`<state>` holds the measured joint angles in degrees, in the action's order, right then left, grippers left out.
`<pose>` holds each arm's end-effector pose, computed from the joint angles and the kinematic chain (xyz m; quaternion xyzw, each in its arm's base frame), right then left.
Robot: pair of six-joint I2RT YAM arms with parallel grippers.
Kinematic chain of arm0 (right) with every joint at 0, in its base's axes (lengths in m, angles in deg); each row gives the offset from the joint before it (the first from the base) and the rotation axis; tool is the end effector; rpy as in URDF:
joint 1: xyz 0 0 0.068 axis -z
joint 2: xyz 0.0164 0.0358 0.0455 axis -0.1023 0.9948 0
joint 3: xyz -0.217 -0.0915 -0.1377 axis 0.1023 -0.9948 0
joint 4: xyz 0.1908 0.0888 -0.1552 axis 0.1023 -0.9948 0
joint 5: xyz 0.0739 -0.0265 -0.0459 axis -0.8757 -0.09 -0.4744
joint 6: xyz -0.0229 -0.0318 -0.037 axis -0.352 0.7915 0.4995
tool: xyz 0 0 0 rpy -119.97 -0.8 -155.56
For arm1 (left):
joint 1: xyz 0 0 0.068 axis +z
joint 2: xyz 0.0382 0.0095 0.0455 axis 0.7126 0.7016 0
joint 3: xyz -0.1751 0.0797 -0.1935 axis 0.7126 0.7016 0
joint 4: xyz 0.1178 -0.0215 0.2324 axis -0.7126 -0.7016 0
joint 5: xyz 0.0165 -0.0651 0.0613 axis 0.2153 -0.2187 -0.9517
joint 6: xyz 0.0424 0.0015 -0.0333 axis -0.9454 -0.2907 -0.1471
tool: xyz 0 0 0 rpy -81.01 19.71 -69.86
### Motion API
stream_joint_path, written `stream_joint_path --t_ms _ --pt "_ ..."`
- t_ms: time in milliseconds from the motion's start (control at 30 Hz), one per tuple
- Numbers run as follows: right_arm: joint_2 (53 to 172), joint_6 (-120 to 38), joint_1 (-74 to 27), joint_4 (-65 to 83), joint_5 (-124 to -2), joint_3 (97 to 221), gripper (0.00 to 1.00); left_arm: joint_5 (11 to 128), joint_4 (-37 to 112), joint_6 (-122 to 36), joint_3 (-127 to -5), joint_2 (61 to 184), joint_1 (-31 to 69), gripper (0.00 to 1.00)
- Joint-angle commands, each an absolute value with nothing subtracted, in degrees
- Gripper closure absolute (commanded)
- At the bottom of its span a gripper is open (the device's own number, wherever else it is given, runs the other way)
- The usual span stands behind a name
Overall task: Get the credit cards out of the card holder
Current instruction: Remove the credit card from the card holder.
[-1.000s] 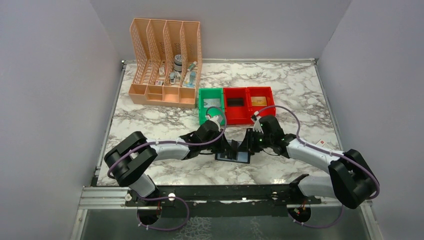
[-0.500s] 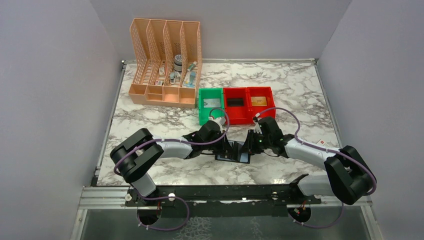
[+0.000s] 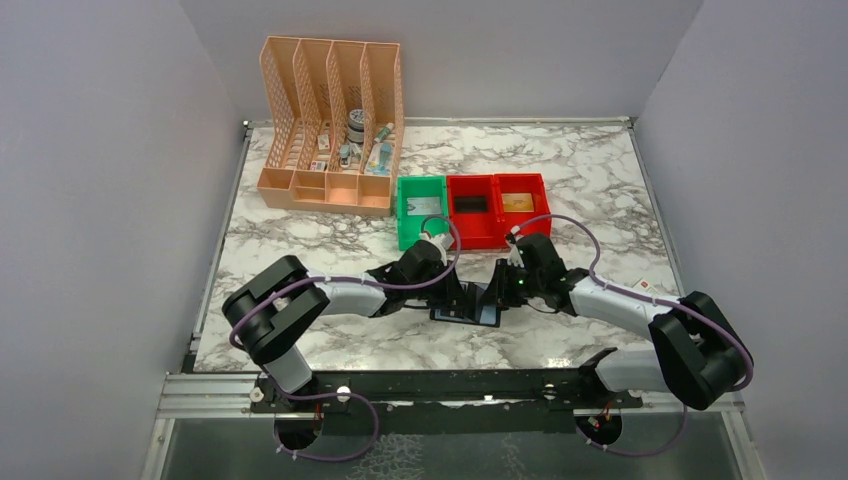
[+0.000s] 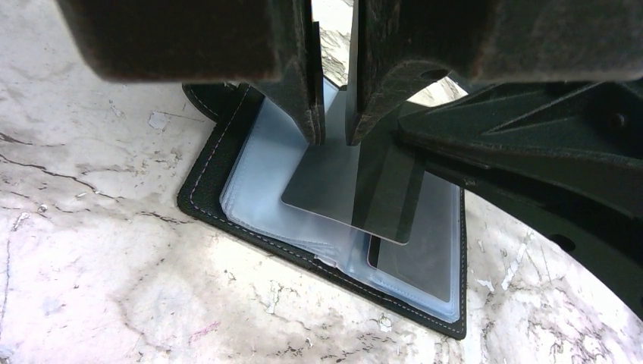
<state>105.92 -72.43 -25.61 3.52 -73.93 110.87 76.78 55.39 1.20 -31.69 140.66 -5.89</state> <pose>0.1864 0.1274 0.1442 0.0051 0.9379 0.3033 0.1683 0.1876 -0.2497 0.1457 0.0294 0.8834 -0.4342 0.1737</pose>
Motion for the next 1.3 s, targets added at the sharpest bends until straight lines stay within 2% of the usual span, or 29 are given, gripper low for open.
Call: stream_joint_path --t_ms 0,67,100,433,667,833,1067,1267 --pt "106.0 -72.8 -25.4 4.1 -73.5 110.4 0.83 79.0 56.5 0.1 -33.6 141.5 -5.9 0.92" --pt "105.2 -73.0 -25.4 3.5 -72.6 110.3 0.83 77.8 56.5 0.1 -32.9 140.4 -5.9 1.00" --pt "104.8 -73.0 -25.4 3.3 -72.2 110.3 0.83 77.2 56.4 0.1 -32.5 139.8 -5.9 1.00" --pt "101.4 -71.8 -25.5 1.4 -72.0 111.9 0.83 71.1 53.3 1.2 -28.9 132.6 -5.7 1.00" --pt "102.0 -70.8 -25.5 4.8 -77.8 113.0 0.83 62.4 42.1 -0.7 -29.8 124.2 -5.6 1.00" --pt "105.4 -71.4 -25.5 9.8 -83.2 113.9 0.82 56.7 37.4 -1.2 -28.8 117.5 -5.4 1.00" --pt "112.1 -71.8 -25.5 13.2 -86.7 116.0 0.82 55.2 37.2 -1.1 -26.5 113.1 -5.1 1.00" --pt "114.8 -72.5 -25.5 7.3 -74.7 116.6 0.82 57.0 39.6 -1.0 -25.4 113.1 -5.1 1.00"
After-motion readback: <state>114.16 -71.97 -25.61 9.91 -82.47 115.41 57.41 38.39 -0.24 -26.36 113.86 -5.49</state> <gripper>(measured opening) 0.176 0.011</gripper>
